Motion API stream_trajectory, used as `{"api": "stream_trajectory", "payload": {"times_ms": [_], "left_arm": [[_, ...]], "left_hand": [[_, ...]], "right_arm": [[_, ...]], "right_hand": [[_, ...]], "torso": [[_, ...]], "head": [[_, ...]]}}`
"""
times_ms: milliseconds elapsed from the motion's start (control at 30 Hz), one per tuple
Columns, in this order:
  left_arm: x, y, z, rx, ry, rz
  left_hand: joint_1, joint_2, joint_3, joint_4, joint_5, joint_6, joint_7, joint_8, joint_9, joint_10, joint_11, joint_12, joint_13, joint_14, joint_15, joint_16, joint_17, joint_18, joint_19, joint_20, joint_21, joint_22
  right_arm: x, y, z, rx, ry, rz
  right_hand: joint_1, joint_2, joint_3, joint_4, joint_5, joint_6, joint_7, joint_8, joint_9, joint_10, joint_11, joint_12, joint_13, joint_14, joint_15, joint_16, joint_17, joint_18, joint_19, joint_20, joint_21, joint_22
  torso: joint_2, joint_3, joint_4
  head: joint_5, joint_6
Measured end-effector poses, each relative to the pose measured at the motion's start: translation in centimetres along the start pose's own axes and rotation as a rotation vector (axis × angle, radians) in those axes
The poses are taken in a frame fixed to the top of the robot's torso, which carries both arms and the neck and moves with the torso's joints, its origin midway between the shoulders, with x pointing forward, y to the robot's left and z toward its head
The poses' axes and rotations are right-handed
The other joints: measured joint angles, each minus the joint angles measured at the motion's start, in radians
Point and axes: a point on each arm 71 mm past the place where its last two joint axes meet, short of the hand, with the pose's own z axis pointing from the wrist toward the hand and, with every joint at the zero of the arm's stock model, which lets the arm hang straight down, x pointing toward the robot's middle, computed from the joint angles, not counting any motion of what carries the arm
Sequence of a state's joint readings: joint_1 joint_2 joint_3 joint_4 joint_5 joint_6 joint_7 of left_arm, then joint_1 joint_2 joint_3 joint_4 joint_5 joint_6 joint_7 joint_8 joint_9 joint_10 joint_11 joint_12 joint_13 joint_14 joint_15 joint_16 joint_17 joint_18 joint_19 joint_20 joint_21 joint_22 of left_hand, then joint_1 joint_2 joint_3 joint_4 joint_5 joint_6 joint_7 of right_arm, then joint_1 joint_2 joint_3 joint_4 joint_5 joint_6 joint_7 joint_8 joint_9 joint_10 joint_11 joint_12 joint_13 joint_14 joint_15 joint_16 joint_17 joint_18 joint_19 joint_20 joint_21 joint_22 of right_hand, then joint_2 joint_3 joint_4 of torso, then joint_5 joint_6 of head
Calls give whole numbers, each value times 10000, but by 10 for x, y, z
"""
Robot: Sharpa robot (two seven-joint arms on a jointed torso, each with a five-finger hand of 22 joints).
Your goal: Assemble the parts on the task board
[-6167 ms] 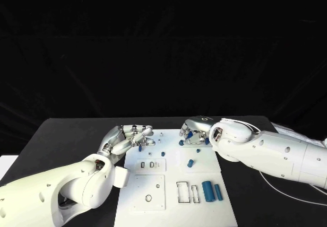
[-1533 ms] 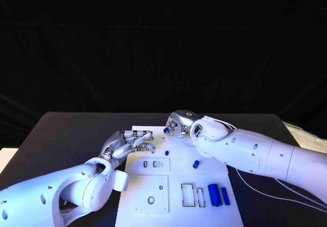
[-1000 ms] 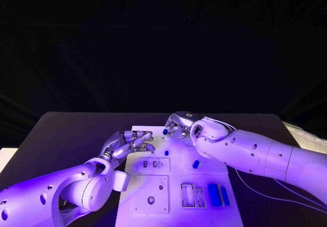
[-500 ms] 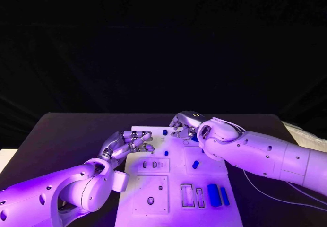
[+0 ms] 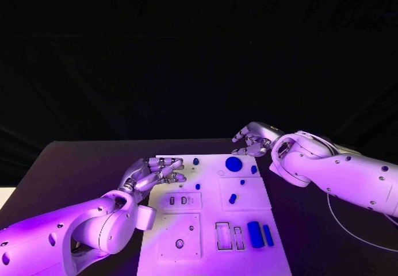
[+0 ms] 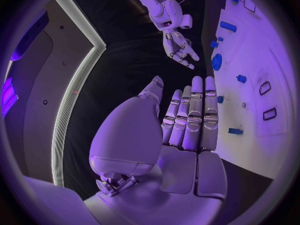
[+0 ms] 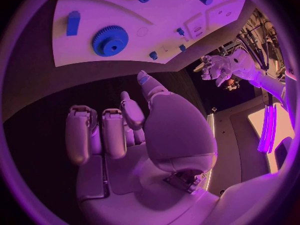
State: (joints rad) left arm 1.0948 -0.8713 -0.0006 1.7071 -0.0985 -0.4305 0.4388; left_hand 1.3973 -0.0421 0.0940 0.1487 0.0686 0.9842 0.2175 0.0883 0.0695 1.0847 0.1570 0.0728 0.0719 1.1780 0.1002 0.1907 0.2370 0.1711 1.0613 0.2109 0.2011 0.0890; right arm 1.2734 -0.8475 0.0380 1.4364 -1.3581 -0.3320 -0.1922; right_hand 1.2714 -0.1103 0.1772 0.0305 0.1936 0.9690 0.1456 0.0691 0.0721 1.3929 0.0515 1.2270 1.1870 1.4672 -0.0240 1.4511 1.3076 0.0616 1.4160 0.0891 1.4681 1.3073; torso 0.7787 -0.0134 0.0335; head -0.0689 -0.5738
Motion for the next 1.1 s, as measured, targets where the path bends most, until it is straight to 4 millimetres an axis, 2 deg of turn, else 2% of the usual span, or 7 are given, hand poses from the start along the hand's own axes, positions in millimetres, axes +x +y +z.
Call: {"api": "stream_trajectory", "payload": {"times_ms": [133,233,667,1100], "left_arm": [[0,0,1,-2,-7,3],[0,1,1,-4,-1,0],[2,1,2,1,68,-37],[1,2,2,-1,51,-28]], "left_hand": [[0,0,0,0,0,0,0,0,0,0,0,0,0,0,0,0,0,0,0,0,0,0],[0,0,0,0,0,0,0,0,0,0,0,0,0,0,0,0,0,1,0,0,0,0],[0,0,0,0,0,0,0,-40,0,0,0,0,0,0,0,0,11,0,0,0,0,-10],[0,0,1,0,0,0,0,-40,0,0,0,0,0,0,0,0,10,1,0,0,0,-10]], "right_arm": [[1,-6,0,299,207,61],[5,-7,1,485,427,40],[37,-2,6,758,1322,-435],[40,-7,7,894,1409,-1004]], "right_hand": [[52,52,-186,83,59,-46,46,19,4,59,59,439,528,11,10,121,6,-10,40,40,46,8],[105,104,-227,124,59,-46,46,77,20,59,59,488,647,-25,46,147,6,-10,40,40,83,8],[104,104,-294,111,59,-47,46,77,19,59,59,589,755,-25,46,183,4,-9,75,76,89,6],[157,157,-294,111,59,-47,46,117,31,89,88,645,875,-25,45,212,2,-8,75,76,114,4]], "torso": [[-17,25,-12],[-23,25,-17],[-23,20,-5],[-22,23,7]], "head": [[-29,-32],[-74,-35],[-96,-149],[-96,-179]]}}
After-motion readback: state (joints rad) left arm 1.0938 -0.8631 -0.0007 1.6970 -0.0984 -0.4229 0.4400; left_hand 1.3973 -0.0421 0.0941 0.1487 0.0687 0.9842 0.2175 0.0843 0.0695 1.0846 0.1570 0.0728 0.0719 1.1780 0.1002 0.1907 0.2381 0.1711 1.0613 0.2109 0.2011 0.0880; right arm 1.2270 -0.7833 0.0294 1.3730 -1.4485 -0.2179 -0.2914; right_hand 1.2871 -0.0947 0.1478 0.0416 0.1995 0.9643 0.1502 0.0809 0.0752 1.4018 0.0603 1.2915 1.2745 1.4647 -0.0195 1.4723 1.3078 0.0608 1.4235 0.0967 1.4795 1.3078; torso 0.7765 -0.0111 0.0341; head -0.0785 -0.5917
